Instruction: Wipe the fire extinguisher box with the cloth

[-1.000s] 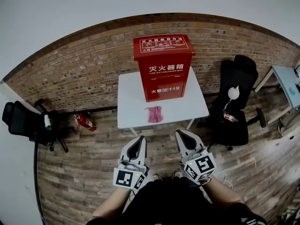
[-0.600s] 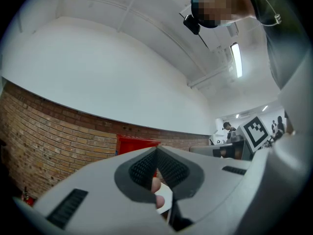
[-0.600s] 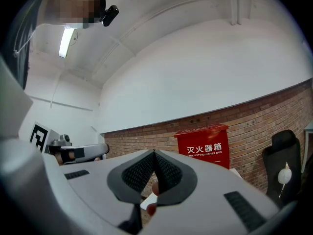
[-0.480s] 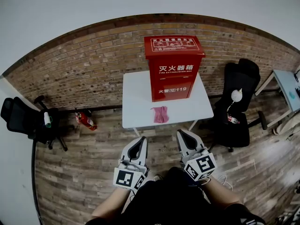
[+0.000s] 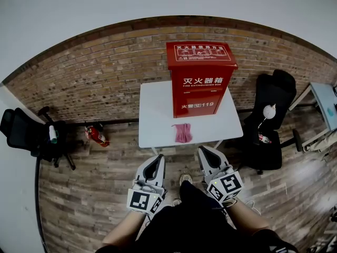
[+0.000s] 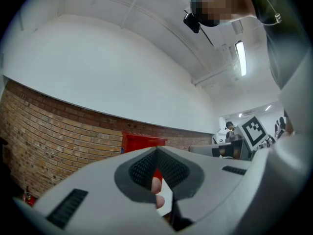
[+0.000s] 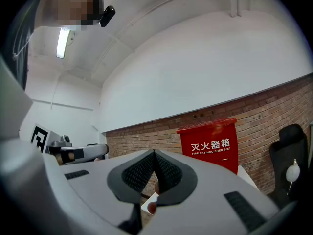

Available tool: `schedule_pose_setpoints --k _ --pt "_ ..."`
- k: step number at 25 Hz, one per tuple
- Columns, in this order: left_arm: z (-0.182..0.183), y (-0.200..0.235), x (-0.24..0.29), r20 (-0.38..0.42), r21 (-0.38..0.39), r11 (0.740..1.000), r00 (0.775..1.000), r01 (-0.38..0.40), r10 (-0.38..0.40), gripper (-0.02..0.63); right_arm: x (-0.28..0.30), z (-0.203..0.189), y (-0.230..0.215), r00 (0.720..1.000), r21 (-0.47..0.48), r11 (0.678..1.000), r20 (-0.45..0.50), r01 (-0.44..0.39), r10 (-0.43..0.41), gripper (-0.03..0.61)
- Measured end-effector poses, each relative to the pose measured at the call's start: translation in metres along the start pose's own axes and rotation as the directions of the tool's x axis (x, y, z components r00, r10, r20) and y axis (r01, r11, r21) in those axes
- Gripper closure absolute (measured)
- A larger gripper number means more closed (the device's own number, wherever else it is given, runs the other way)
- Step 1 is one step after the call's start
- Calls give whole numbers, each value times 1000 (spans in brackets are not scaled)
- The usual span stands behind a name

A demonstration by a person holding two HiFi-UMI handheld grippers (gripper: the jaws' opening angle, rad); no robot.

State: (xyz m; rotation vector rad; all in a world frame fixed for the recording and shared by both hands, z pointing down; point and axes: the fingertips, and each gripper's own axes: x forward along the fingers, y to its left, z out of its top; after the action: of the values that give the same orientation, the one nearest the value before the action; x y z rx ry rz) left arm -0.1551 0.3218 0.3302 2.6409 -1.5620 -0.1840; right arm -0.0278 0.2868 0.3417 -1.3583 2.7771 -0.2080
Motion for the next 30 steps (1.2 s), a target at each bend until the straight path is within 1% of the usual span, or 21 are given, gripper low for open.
schedule_pose_setpoints --k 8,13,18,26,30 --pt "-3 27 52 -21 12 1000 1000 -21 21 580 47 0 -43 1000 13 1000 -22 -9 9 559" --pt "-11 45 93 -43 8 999 998 -35 35 580 81 -2 -75 999 28 999 -35 -24 25 558" --pt "-10 59 135 -56 19 999 997 -43 44 580 114 -2 -107 998 39 999 -45 -34 35 560" --pt "-14 84 191 -74 14 995 993 -95 96 580 164 -8 -159 995 73 996 -86 -42 49 558" --pt "-15 94 208 -73 11 992 990 -123 124 580 183 -11 -174 992 77 995 -109 -60 68 558"
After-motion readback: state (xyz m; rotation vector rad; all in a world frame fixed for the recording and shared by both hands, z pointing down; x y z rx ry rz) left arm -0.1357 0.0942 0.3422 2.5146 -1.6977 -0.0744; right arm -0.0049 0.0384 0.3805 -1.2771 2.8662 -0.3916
